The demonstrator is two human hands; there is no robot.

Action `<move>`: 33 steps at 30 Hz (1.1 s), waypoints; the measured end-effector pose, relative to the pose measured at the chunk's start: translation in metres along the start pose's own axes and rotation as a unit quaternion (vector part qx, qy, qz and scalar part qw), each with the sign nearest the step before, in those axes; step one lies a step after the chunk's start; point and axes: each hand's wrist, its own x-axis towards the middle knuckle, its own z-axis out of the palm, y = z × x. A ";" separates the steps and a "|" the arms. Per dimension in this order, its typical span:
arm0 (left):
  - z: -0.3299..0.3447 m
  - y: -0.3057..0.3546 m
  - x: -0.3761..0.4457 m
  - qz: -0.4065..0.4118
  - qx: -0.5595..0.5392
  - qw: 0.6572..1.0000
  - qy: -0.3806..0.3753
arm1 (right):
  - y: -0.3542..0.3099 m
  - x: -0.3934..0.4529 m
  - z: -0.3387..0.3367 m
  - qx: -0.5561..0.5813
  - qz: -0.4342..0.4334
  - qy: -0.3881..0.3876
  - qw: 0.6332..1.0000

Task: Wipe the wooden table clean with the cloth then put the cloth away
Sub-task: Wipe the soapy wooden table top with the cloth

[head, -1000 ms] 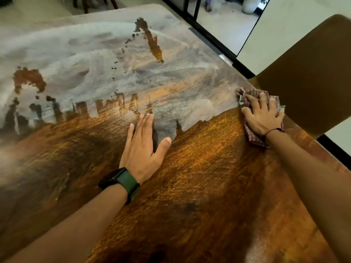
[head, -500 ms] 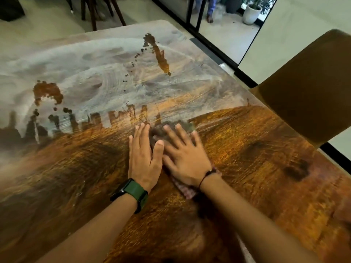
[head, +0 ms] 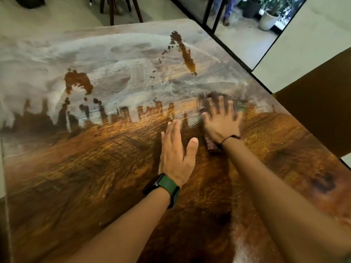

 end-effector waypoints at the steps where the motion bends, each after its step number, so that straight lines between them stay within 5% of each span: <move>1: 0.000 0.000 0.001 -0.001 -0.002 1.000 0.002 | -0.019 -0.012 0.003 -0.009 -0.041 0.000 0.999; 6: -0.008 0.005 -0.001 -0.051 -0.037 0.998 0.009 | -0.065 -0.073 0.017 -0.094 -0.168 -0.032 0.981; 11: -0.046 -0.017 0.015 -0.039 0.053 0.997 0.049 | -0.064 -0.144 0.040 0.016 -0.163 0.040 0.986; 25: -0.042 -0.017 0.019 0.014 0.123 0.991 -0.044 | -0.095 0.019 0.008 0.042 -0.043 0.007 0.998; 33: -0.043 -0.017 0.019 0.021 0.084 0.996 -0.033 | -0.102 -0.058 0.028 -0.076 -0.132 0.018 0.988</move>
